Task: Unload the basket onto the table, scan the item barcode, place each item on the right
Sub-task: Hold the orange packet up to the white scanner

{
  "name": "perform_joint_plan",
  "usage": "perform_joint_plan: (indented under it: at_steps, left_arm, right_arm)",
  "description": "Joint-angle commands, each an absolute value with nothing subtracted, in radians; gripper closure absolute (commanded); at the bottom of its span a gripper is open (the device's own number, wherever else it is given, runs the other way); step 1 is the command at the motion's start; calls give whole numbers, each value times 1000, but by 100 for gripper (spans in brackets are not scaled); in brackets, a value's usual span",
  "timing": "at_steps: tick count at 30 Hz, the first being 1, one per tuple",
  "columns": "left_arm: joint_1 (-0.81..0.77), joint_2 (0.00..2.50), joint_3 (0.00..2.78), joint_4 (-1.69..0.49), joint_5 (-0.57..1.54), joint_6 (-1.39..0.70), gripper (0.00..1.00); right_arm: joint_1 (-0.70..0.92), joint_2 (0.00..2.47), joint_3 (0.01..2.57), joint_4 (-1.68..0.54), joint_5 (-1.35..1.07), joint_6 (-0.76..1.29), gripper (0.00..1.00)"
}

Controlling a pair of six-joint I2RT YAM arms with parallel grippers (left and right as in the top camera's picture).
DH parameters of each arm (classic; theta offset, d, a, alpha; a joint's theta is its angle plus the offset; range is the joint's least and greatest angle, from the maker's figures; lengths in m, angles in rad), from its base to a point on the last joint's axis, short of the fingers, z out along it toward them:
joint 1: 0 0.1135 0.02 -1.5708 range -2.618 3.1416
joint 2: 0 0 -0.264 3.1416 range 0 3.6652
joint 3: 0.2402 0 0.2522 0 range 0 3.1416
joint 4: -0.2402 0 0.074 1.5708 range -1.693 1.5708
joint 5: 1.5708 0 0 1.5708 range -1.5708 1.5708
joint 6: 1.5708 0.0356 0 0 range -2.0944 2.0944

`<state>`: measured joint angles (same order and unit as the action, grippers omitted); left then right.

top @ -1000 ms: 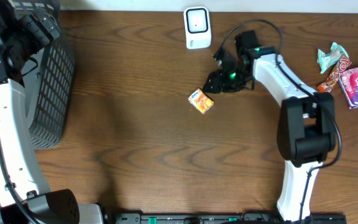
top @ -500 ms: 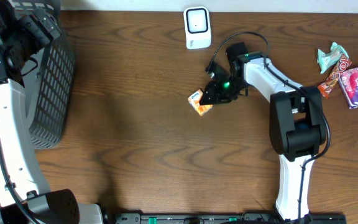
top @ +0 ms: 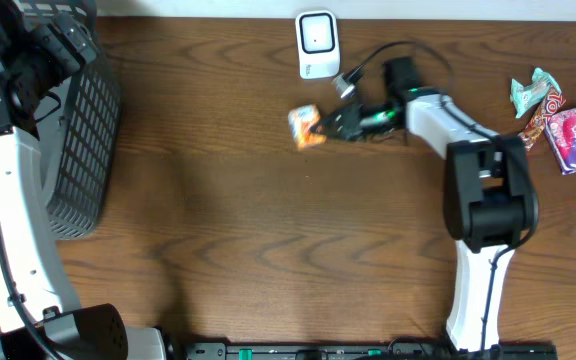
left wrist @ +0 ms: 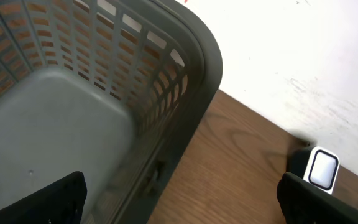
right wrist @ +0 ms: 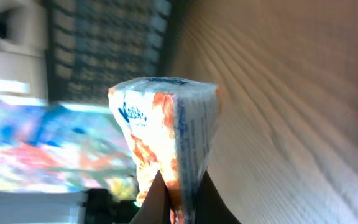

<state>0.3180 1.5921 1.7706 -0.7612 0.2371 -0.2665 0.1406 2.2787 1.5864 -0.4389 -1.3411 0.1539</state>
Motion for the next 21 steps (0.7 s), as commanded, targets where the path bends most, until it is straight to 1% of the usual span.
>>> perform_joint_plan:
  at_steps: [1,7,11,21]
  left_arm:
    - [319,1582,1778,-762,238,-275,2]
    - [319,1582,1778,-762,238,-275,2]
    - [319,1582,1778,-762,238,-275,2]
    - [319,1582,1778,-762,238,-275,2]
  right_arm:
    - [78,2278,1592,-321,-1562,404,99]
    - [32,2278,1592,-48,-1562,678,99]
    - [31,2278,1592,80,-1562,785,99]
    - [44,2278,1592,122,-1561,804,99]
